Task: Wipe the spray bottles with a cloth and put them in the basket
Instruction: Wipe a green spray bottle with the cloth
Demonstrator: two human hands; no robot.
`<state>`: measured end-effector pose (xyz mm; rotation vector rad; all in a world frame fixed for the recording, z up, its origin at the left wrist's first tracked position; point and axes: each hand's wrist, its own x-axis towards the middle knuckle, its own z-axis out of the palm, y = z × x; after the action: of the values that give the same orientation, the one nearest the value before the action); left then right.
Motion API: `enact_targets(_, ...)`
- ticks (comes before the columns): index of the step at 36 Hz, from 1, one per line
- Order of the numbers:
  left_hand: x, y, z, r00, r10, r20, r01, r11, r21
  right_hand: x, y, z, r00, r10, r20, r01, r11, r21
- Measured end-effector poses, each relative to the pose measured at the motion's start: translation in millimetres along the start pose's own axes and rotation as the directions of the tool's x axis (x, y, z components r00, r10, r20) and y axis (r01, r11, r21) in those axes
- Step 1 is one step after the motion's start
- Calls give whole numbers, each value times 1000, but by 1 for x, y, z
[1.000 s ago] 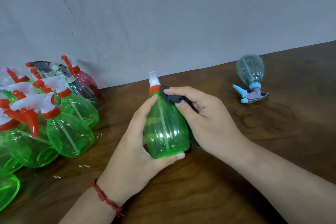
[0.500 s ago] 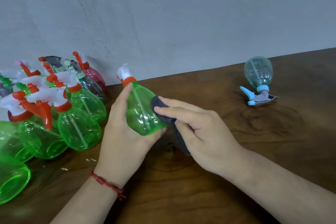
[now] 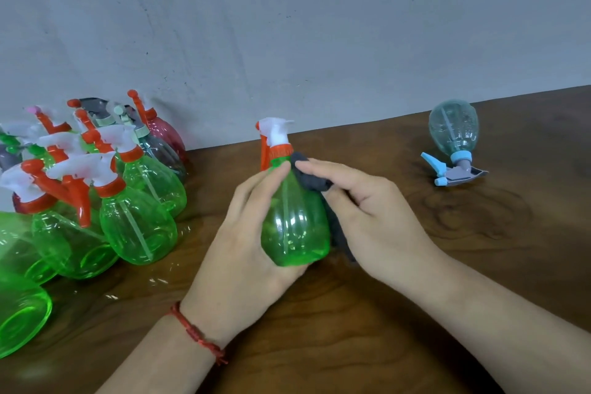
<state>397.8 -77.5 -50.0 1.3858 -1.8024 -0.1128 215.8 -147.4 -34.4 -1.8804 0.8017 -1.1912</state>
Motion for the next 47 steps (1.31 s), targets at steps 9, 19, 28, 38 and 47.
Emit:
enact_targets(9,-4,6,-2,998,-56,17,58,975,-216,6,-2,-6,985,163,58,-173,950,259)
enact_targets(19,0,-5,6,998,54,30,-54,998,9,2,6,2,999,36,-18,-34,995,98)
enact_targets(28,-1,-7,7,998,17,-56,-13,997,76,-4,7,7,996,-85,28,86,996,-32)
enact_targets(38,2,-13,-8,892,-400,-210,329,893,-306,-14,1,16,956,-195,220,241,949,-205)
enact_targets(47,-4,-2,3,995,-98,-37,98,995,5,-6,2,8,991,-124,49,127,989,-74)
